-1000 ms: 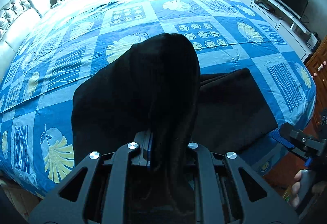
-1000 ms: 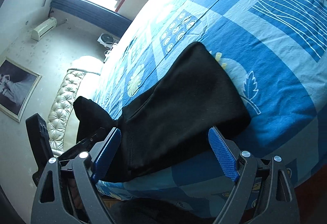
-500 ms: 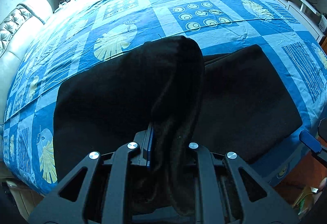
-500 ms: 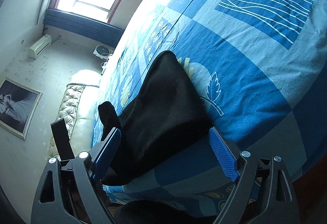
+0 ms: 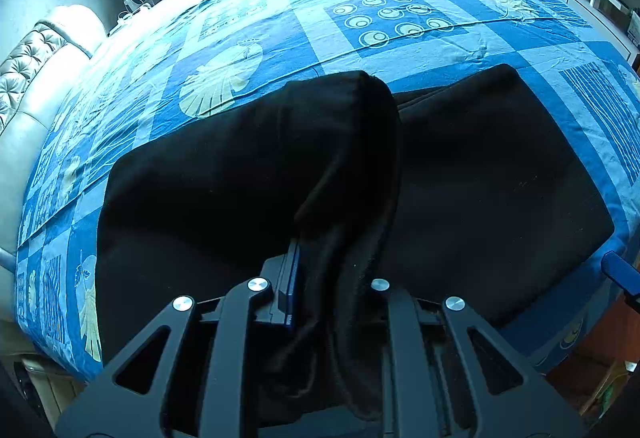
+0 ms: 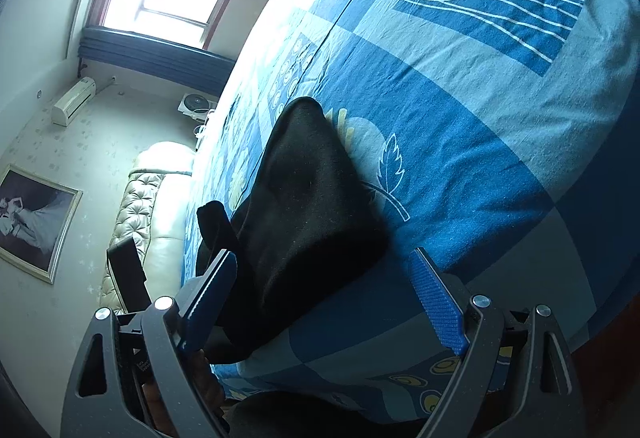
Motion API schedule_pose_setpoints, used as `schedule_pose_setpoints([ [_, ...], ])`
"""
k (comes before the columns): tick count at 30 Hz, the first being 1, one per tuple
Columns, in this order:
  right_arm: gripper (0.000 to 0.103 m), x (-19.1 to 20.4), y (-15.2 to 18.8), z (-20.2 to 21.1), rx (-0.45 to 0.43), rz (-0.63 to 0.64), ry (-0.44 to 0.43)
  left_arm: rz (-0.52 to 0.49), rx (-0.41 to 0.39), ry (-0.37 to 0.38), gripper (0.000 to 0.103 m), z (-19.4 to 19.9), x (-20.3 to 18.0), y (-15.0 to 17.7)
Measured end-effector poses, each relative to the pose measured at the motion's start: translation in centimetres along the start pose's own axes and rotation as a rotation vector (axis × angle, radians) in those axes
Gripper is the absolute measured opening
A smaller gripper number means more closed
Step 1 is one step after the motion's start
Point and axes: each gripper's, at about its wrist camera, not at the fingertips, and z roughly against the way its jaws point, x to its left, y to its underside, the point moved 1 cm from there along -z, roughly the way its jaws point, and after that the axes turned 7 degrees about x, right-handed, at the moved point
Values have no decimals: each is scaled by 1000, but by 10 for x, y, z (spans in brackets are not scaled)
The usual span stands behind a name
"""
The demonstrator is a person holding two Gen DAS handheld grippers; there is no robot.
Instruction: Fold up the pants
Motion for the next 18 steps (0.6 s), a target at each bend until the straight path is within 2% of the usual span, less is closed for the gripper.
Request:
schedule_pose_setpoints([
  [4,87,3,1,2,-2,3,8,-5,-3,0,17,0,-1,0],
  [6,87,6,1,4,-5,10,15,-16,-10,20,24,2,-3,1],
  [7,87,8,1,5,-6,13,18,-19,-17,29,32,4,-4,1],
  [8,87,10,1,6,-7,16,21,-19,-22,52,47,7,-4,2],
  [9,87,12,1,7,-9,19,23,-15,-30,94,55,12,-4,4],
  [10,87,14,0,9,-13,23,25,-9,-42,133,68,19,-4,6],
  [13,87,25,0,13,-21,49,28,-13,-95,216,75,45,0,19],
  [14,87,30,0,14,-21,59,25,-15,-116,243,85,56,5,25],
  [18,87,53,1,5,21,110,-23,47,-216,313,97,88,48,47],
])
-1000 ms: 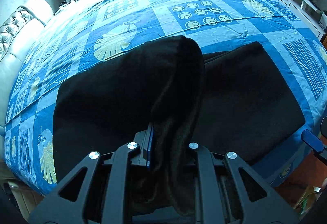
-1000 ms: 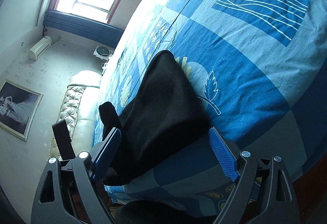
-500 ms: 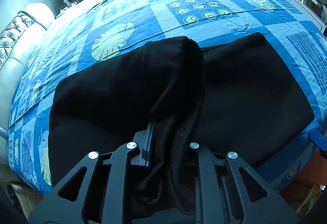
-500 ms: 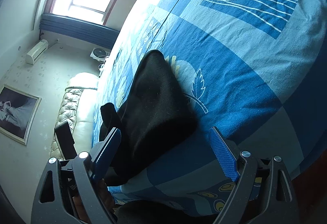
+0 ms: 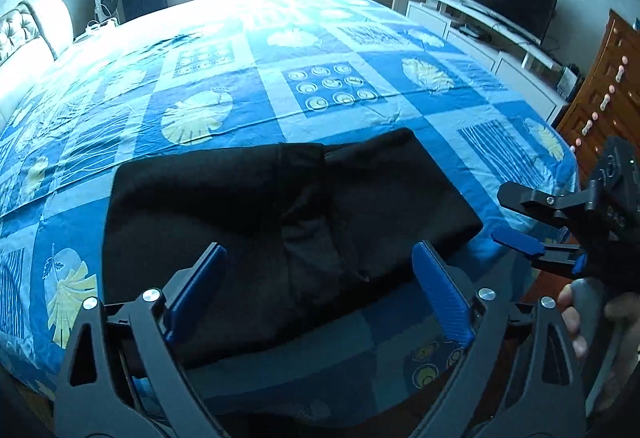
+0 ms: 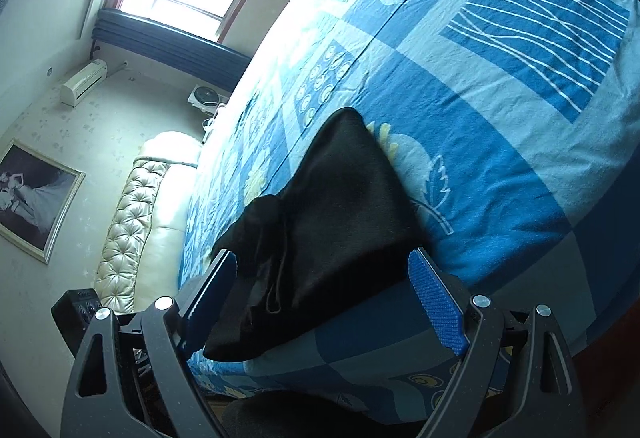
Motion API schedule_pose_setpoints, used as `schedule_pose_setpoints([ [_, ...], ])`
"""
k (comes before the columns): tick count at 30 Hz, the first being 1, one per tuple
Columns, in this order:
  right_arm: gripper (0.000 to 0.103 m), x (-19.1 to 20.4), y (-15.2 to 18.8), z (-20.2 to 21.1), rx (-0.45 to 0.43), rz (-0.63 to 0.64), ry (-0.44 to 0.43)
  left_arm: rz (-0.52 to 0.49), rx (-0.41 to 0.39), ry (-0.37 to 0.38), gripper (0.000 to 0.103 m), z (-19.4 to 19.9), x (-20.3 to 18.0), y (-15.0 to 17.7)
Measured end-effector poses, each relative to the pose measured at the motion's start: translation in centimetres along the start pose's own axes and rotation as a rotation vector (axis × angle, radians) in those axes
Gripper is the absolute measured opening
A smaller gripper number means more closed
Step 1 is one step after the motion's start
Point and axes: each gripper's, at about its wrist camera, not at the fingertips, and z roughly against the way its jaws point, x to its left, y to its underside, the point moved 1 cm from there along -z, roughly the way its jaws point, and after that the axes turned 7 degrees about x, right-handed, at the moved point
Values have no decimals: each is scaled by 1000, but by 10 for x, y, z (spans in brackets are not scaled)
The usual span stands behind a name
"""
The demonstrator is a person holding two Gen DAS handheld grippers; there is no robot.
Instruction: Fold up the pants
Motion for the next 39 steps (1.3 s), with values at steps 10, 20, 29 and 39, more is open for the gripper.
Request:
schedule_pose_setpoints([
  [10,88,43,-14,-117,261,122,14,389,-16,-114,99,12,168,36],
  [20,81,86,8,-150,352,278,81,444,32,-60,99,-6,200,71],
  [29,17,101,13,-152,322,339,169,471,35,-16,99,-6,204,77],
  [39,14,117,-29,-73,145,405,188,469,26,23,99,-1,198,69],
])
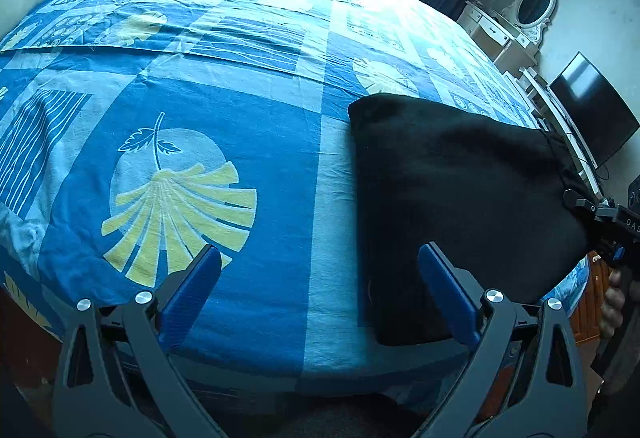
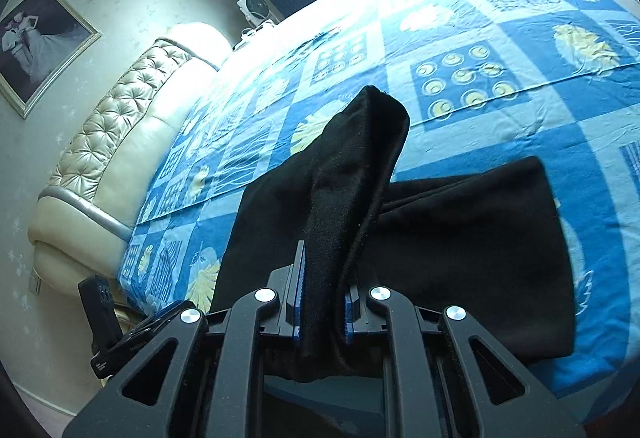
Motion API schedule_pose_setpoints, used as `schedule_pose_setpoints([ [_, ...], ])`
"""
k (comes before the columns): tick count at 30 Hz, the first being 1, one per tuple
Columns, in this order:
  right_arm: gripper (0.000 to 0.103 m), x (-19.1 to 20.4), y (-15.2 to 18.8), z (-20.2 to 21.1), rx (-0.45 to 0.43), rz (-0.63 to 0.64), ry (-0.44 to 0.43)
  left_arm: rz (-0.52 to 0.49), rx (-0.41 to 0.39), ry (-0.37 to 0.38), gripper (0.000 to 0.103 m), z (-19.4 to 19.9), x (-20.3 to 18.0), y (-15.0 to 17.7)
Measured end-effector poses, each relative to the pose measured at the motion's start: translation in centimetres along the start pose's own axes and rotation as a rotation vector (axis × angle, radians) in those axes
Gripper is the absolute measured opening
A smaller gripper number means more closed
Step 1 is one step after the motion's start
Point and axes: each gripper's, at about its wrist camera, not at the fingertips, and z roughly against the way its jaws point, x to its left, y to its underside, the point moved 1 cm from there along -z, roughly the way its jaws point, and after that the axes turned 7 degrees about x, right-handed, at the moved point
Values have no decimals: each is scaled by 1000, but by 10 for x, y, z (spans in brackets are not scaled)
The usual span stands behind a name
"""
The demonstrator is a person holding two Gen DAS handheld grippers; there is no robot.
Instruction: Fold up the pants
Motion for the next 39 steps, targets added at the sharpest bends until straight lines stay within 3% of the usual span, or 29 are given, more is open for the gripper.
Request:
schedule_pose_setpoints([
  [5,14,-38,3,13,-5,-37,63,-57,6,2,99,-5,-23,1],
  [13,13,-89,14,-2,22,-129,87,-138,34,-5,99,-20,-60,6],
  [23,14,-121,25,-19,31,-219,-20,-164,54,-19,99,-31,-70,11],
  [39,15,-130,30,-18,18,-273,-84,-148,67,-20,99,-36,-66,13],
])
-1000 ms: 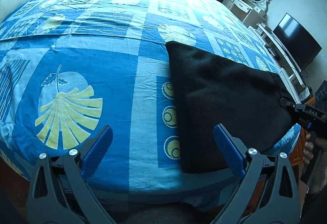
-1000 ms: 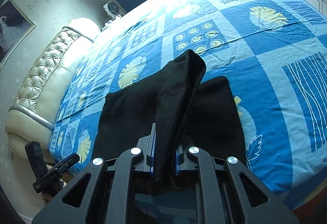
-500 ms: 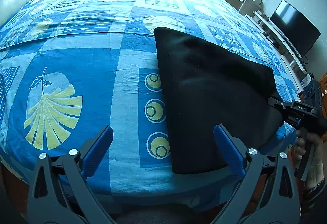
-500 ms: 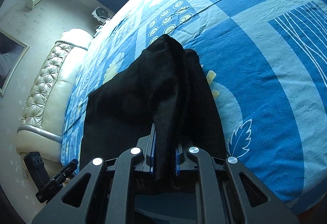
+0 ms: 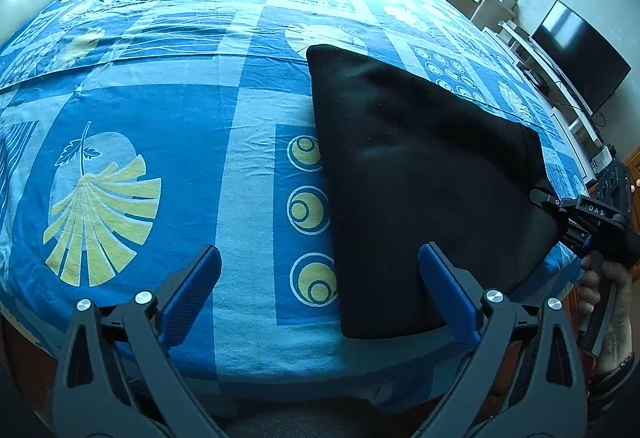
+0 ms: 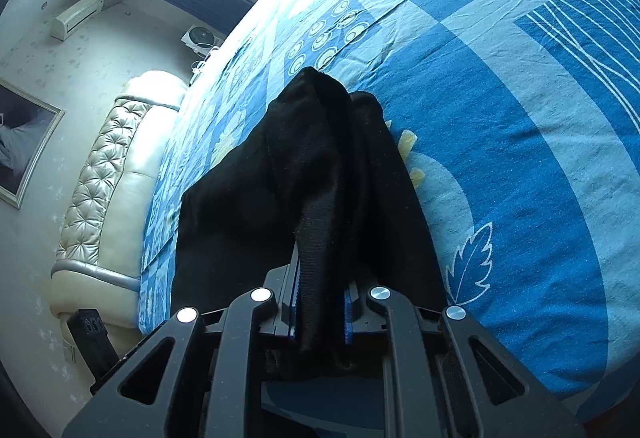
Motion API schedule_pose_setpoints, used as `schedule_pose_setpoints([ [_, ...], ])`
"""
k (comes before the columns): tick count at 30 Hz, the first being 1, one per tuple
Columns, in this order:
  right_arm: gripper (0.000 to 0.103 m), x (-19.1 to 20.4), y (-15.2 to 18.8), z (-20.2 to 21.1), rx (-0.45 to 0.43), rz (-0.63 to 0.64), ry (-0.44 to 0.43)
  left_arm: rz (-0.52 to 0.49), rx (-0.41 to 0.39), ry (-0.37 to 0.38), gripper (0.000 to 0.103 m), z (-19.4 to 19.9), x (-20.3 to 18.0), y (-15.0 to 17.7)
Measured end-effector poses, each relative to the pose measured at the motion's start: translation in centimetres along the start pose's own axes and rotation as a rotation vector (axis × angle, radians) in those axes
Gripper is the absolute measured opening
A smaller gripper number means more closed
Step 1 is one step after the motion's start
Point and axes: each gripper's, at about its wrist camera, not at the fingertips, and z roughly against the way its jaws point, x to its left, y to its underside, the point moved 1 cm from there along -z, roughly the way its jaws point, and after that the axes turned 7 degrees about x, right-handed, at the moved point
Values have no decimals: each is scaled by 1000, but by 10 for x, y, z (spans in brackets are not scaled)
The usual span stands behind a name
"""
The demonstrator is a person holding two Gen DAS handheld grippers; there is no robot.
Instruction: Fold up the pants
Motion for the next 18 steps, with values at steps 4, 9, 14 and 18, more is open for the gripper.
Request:
schedule_pose_setpoints([
  [4,17,-4,1,3,-8,-19,-17,-6,-5,-17,99,1,1,1],
  [9,27,-19,4,19,-40,-82,-51,-14,4,-14,99,3,4,3],
  [14,70,-36,8,55,-134,-161,-55,39,33,58,99,3,20,3],
  [18,73,-47,11,62,-138,-188,-85,150,101,229,99,-7,35,3],
])
